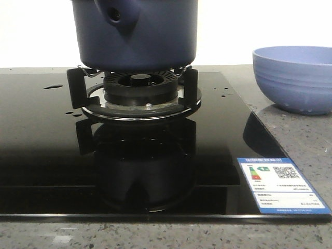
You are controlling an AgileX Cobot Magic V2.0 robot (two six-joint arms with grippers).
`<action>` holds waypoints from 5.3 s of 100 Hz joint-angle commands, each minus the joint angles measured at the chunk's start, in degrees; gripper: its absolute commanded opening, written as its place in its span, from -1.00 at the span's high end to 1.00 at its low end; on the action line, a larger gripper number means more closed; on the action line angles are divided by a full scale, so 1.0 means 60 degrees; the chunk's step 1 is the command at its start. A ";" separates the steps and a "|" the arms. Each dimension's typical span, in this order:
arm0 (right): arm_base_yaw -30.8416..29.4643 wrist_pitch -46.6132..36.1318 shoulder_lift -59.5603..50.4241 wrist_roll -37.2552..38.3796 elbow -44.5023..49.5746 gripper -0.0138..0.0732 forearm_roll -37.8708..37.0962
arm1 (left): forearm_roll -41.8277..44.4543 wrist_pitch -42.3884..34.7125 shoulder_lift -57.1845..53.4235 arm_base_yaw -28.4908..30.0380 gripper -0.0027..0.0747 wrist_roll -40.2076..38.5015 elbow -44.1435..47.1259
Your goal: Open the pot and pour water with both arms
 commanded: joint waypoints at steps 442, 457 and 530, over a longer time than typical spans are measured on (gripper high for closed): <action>0.0400 0.5299 0.5030 -0.3504 -0.6657 -0.51 0.4544 | -1.3849 0.4955 1.4165 -0.2743 -0.06 1.4879 -1.1601; 0.0400 0.5279 0.5030 -0.3504 -0.6657 -0.51 0.4544 | -1.3849 0.4996 1.4146 -0.2743 -0.06 1.4879 -1.1601; 0.0264 0.6690 1.0288 -0.1138 -1.0691 -0.51 0.2304 | -1.4051 0.5143 1.3126 -0.0932 -0.06 1.4879 -1.2425</action>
